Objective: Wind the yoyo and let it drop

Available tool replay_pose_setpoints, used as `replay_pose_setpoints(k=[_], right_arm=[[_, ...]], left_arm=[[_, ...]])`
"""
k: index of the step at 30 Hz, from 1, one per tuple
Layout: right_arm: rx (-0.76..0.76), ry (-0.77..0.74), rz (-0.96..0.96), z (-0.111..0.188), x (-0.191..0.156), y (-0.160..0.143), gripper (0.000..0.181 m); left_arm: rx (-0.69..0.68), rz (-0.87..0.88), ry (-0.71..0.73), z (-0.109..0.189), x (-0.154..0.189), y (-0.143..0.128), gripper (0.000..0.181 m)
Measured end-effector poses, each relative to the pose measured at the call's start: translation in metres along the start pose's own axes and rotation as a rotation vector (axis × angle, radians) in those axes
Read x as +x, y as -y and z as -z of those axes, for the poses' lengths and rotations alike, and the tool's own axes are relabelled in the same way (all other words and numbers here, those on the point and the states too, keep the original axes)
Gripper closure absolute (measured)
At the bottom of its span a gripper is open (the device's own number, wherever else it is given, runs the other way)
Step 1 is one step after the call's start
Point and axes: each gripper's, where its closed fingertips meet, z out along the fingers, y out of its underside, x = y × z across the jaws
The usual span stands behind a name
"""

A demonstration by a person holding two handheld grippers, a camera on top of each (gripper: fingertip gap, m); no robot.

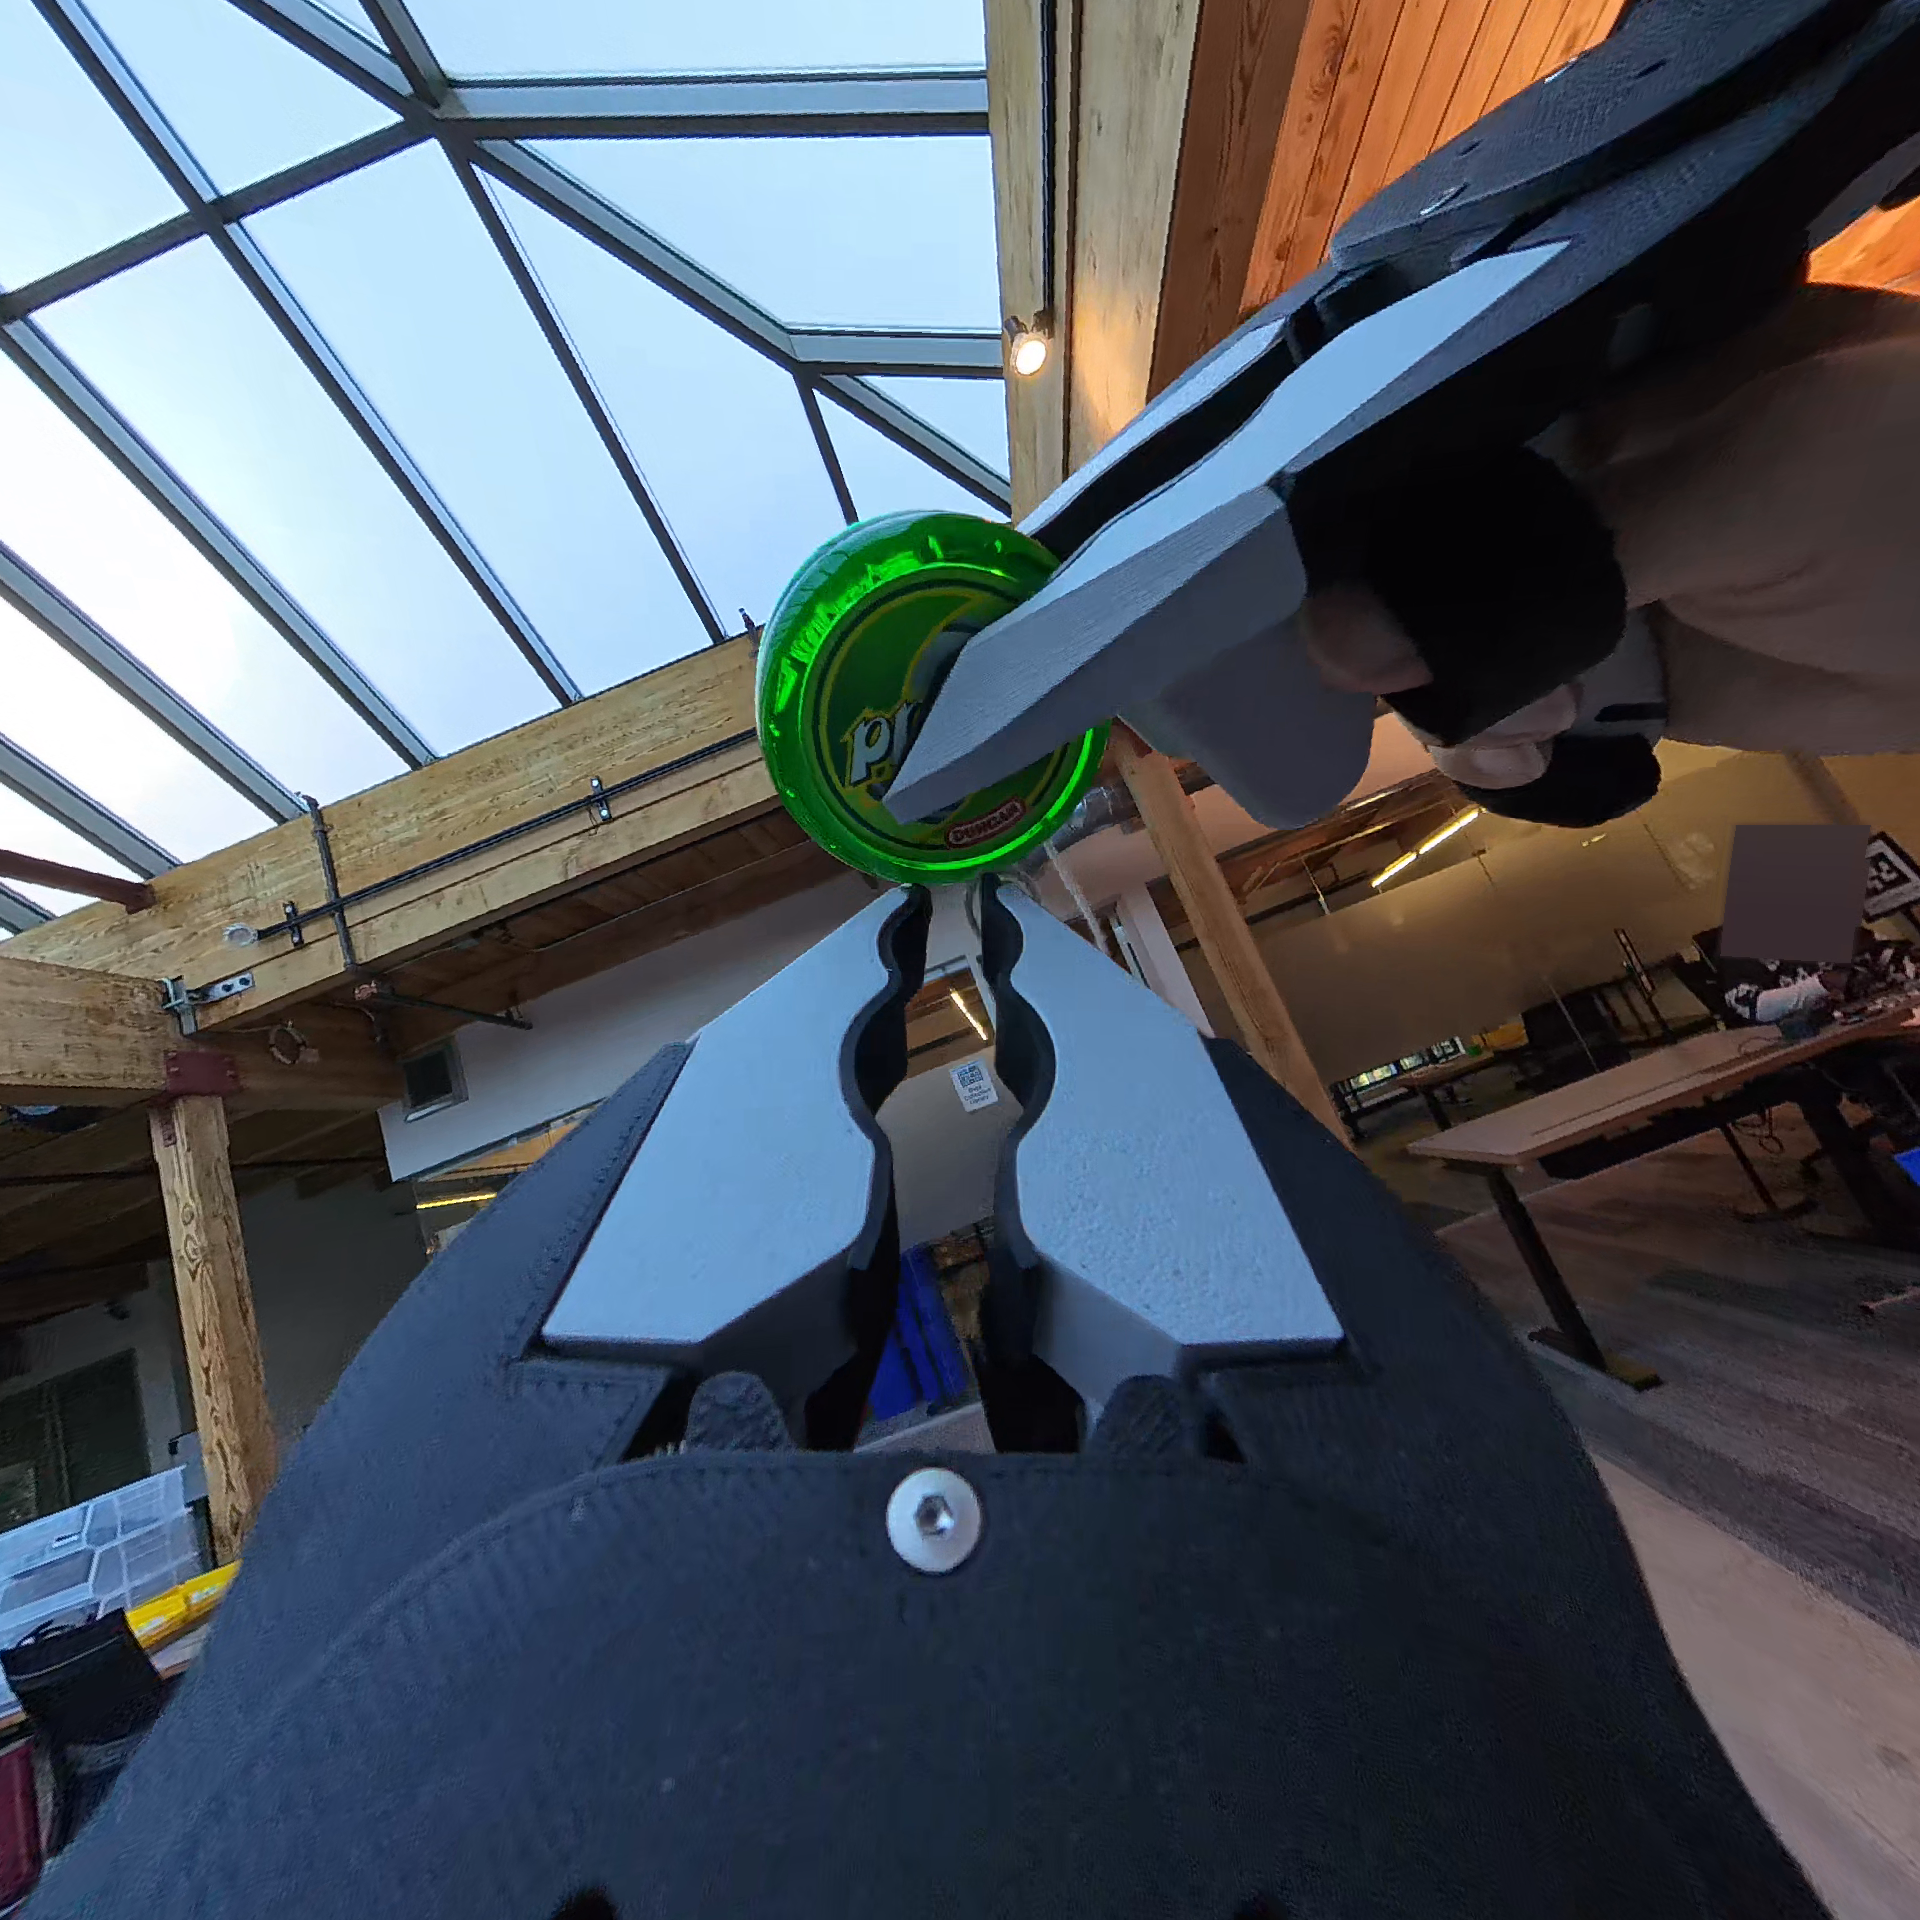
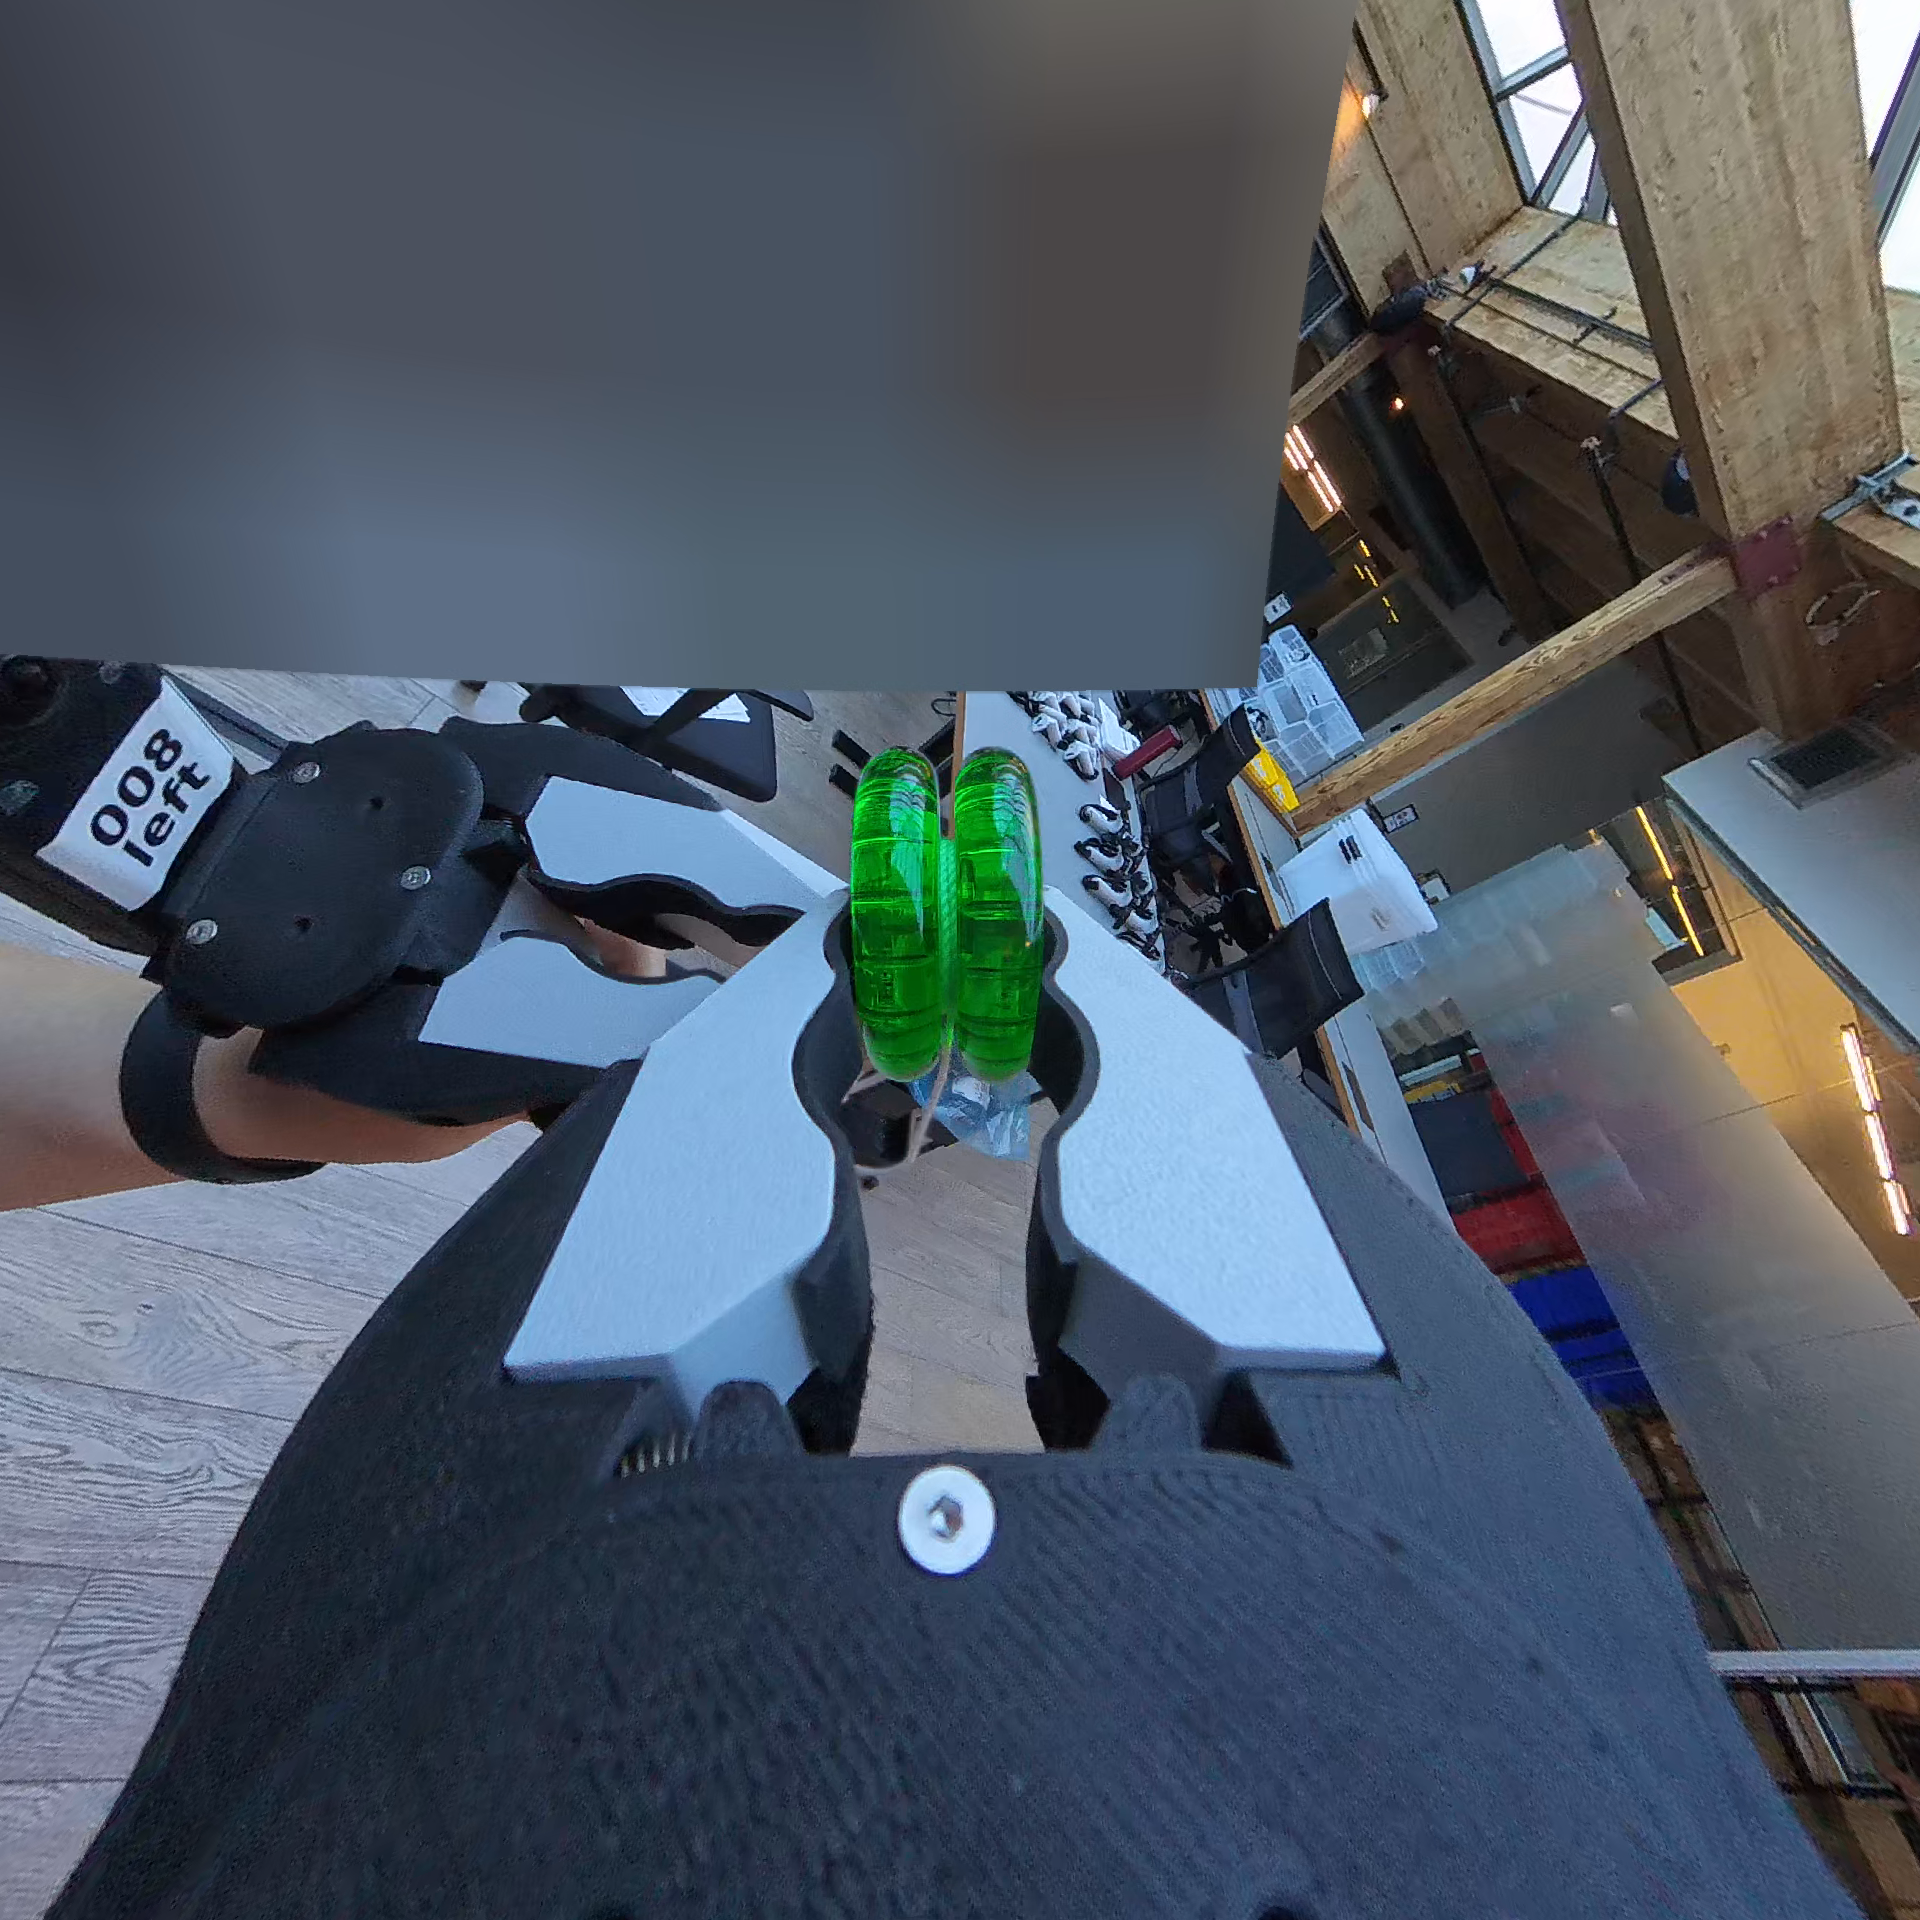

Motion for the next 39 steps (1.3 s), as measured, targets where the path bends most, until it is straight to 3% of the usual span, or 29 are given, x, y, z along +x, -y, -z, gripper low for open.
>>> replay_pose_setpoints(k=[7, 17, 26, 39], right_arm=[[0.024, 0.023, -0.011, 0.003, -0.001, 0.002, 0.154], [0.157, 0.040, -0.204, 0.012, 0.018, 0.009, 0.154], [0.156, 0.050, -0.123, 0.009, -0.001, 0.007, 0.154], [0.198, 0.122, -0.168, 0.015, -0.008, 0.008, 0.154]], left_arm=[[0.008, 0.016, 0.012, 0.001, -0.003, 0.000, 0.167], [0.067, 0.090, 0.013, 0.004, -0.007, 0.007, 0.165], [0.085, 0.155, 0.029, 0.009, -0.013, 0.007, 0.164], [0.154, 0.170, -0.017, 0.014, -0.003, 0.012, 0.181]])
